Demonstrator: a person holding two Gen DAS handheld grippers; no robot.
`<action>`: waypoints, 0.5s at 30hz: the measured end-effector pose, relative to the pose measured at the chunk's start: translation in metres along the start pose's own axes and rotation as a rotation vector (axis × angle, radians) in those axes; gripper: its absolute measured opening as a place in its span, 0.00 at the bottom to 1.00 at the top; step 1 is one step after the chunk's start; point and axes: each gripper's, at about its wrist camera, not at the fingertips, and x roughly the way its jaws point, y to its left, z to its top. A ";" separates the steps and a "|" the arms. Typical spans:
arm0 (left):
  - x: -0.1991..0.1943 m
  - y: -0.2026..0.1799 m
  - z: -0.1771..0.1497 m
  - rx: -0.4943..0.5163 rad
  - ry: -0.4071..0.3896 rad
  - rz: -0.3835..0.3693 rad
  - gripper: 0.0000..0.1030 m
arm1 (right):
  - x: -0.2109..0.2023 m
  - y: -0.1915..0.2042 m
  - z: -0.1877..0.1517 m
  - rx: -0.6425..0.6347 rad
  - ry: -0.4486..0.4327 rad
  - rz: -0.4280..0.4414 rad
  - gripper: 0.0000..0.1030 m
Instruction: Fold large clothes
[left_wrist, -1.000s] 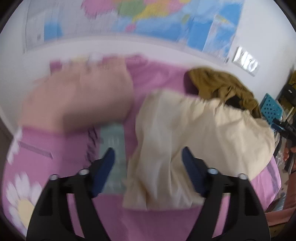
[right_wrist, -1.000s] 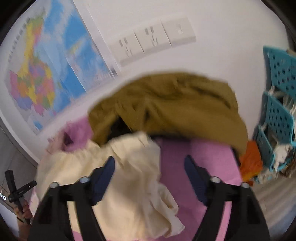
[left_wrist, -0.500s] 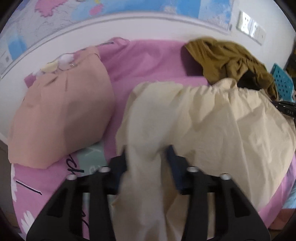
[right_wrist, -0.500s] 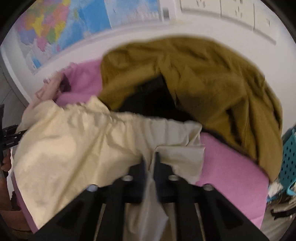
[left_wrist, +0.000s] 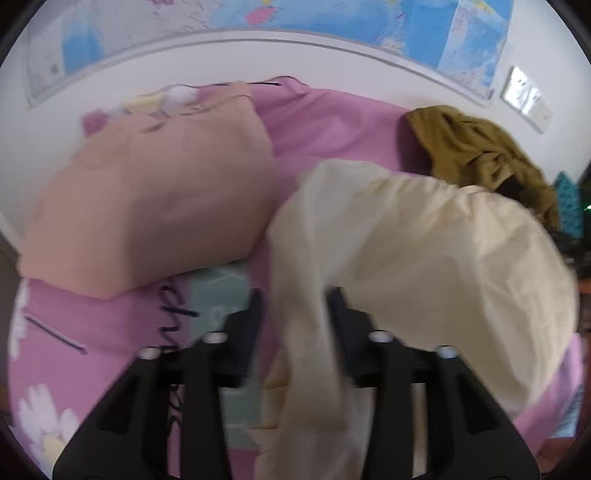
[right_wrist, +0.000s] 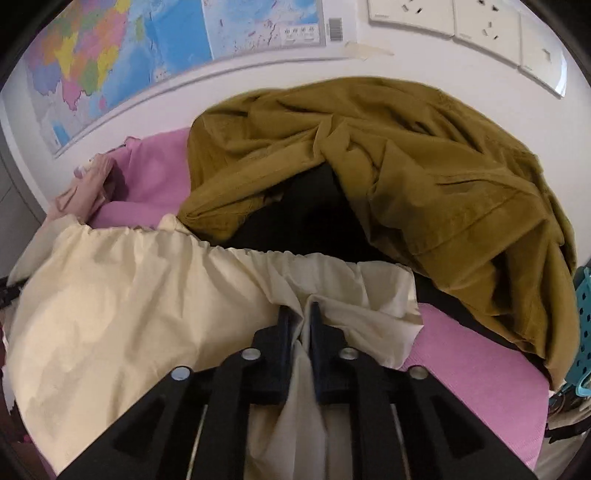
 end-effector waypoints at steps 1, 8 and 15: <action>-0.004 0.001 -0.001 -0.001 -0.005 0.004 0.47 | -0.012 -0.003 -0.002 0.021 -0.025 0.013 0.29; -0.041 -0.007 -0.012 0.049 -0.110 0.073 0.59 | -0.086 -0.008 -0.032 0.045 -0.177 0.088 0.43; -0.037 -0.037 -0.023 0.141 -0.122 0.076 0.61 | -0.056 -0.011 -0.065 0.061 -0.114 0.062 0.44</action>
